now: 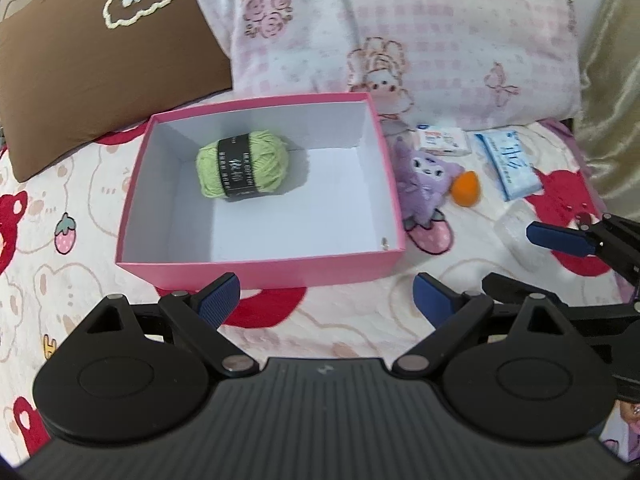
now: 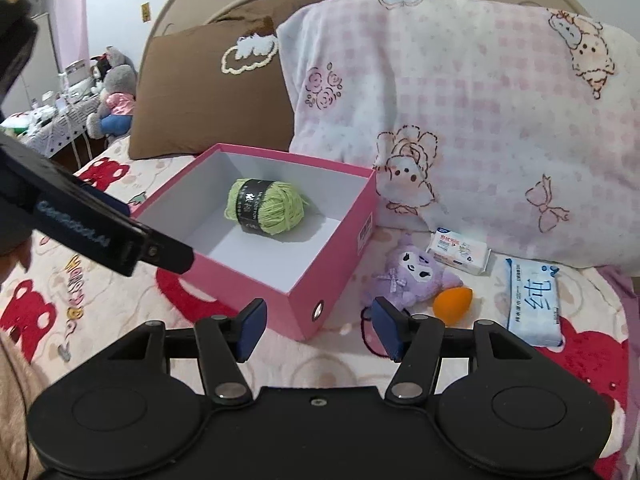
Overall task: Organize objects
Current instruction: 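Withdraw the left tool from the box toward the clear swab box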
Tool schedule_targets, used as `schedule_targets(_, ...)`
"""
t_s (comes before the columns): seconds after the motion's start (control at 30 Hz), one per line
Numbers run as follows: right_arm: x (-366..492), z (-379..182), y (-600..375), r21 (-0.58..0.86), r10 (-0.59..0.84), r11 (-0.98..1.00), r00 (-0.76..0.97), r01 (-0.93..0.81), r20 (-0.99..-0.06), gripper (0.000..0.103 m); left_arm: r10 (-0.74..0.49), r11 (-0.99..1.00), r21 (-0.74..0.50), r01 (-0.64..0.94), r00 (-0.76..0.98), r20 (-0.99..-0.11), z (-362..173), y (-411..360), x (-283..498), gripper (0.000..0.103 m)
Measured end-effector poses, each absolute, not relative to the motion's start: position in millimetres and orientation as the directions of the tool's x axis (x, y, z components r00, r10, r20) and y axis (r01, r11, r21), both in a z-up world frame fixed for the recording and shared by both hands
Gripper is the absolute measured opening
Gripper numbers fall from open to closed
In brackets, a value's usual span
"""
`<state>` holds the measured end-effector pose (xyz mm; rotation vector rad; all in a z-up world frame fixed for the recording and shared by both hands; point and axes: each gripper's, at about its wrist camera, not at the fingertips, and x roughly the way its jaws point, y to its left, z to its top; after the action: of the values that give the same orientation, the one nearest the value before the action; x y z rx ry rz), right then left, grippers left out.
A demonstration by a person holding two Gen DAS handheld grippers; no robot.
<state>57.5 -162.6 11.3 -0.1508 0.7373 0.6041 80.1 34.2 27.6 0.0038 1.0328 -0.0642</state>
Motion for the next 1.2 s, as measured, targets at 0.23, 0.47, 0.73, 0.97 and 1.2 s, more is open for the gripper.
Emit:
schedule_targets(0.23, 38.6, 38.3, -200.8, 0.067, 0.49, 0.8, 0.586, -0.596, -0.646, 0.071, -0.094, 0.995, -0.058, 0.086, 0.519, -0.85, 33.1, 9.4, 63.1, 0.094)
schedule_targets(0.47, 34.7, 42.0, -232.4, 0.076, 0.483, 0.814, 0.598, -0.576, -0.64, 0.072, -0.178, 0.981, -0.108, 0.163, 0.517, -0.837, 37.2, -16.5, 54.4, 0.094)
schedule_targets(0.73, 37.1, 28.7, -254.6, 0.06, 0.471, 0.818, 0.608, -0.572, -0.639, 0.08, -0.221, 0.969, -0.126, 0.213, 0.515, -0.828, 38.2, -49.2, 63.7, 0.094)
schedule_targets(0.97, 55.9, 7.3, -277.5, 0.032, 0.415, 0.856, 0.649, -0.516, -0.637, 0.081, -0.288, 0.951, -0.183, 0.248, 0.5, -0.817, 30.2, -73.8, 82.4, 0.094)
schedule_targets(1.2, 67.3, -7.7, -298.1, 0.016, 0.411, 0.859, 0.671, -0.511, -0.617, 0.081, -0.264, 0.958, -0.163, 0.234, 0.515, -0.815, 19.8, -99.2, 111.3, 0.094)
